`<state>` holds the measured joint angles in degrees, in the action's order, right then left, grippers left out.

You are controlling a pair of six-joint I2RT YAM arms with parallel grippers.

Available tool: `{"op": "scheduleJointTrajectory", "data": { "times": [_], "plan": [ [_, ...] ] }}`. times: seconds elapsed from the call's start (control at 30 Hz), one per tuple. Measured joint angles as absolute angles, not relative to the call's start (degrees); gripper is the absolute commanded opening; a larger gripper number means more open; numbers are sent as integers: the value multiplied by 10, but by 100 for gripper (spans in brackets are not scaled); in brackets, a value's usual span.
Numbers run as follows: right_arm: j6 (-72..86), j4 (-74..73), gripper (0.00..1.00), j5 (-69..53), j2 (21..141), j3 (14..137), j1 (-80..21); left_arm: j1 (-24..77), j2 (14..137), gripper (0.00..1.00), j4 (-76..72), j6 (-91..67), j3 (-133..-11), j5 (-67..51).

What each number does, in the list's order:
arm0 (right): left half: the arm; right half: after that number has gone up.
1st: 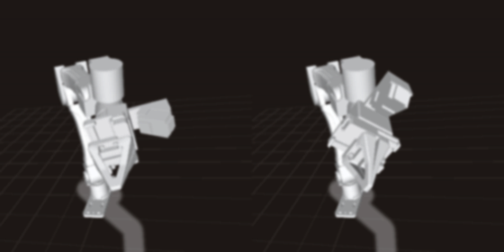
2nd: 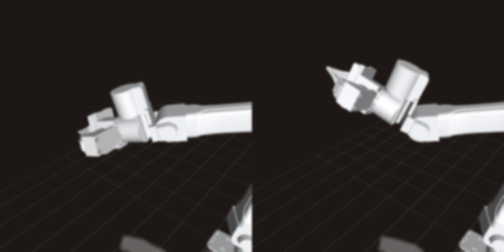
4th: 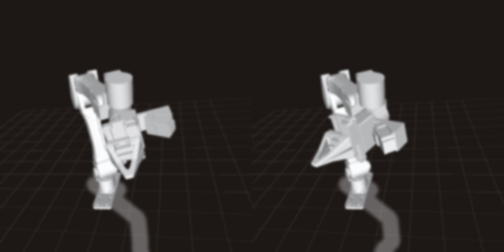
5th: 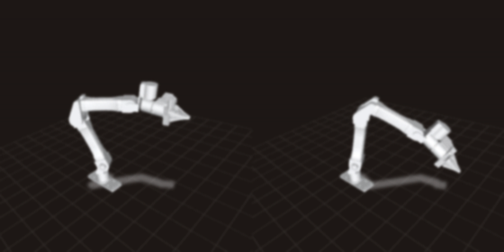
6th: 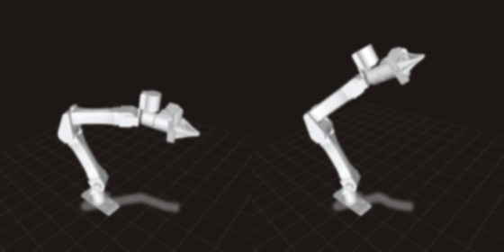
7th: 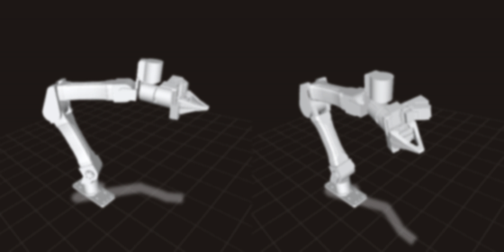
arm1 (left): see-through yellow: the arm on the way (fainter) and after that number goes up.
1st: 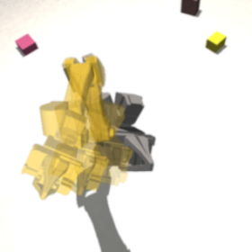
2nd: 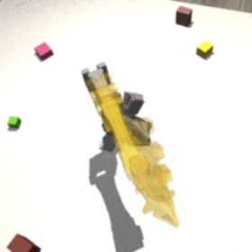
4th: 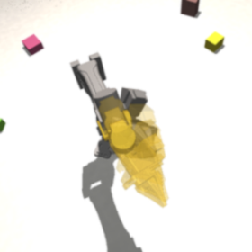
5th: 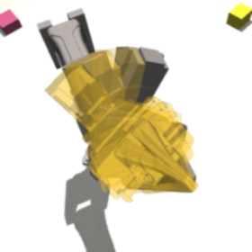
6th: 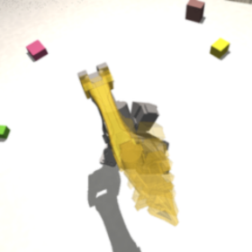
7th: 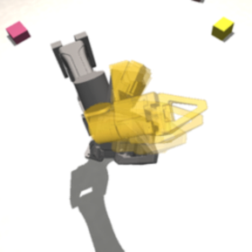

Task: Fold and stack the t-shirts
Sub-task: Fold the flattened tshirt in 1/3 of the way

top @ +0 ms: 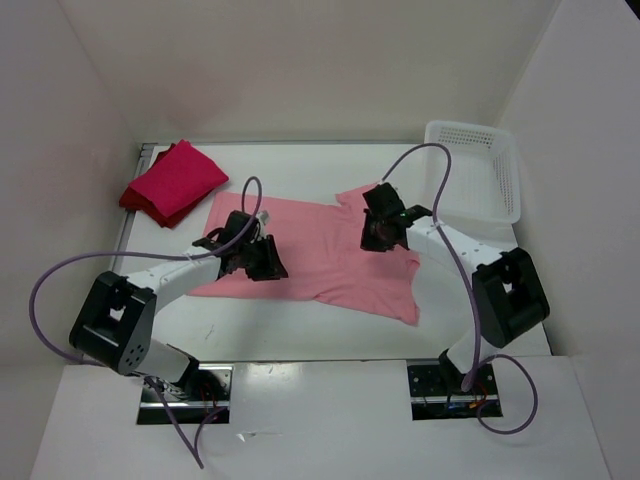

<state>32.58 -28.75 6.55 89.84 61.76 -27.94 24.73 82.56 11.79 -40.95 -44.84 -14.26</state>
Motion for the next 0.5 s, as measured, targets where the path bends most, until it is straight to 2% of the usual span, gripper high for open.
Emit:
{"op": "scheduleJointTrajectory", "data": {
  "times": [0.13,0.3,0.5],
  "plan": [
    [356,-256,0,8,906,605,-321,189,824,37,124,-420,-441,-168],
    [408,-207,0,-49,913,571,-402,152,759,38,155,-418,-414,-163],
    [429,-181,0,-68,1028,651,-485,106,765,41,167,-415,-411,-155]
  ]
}}
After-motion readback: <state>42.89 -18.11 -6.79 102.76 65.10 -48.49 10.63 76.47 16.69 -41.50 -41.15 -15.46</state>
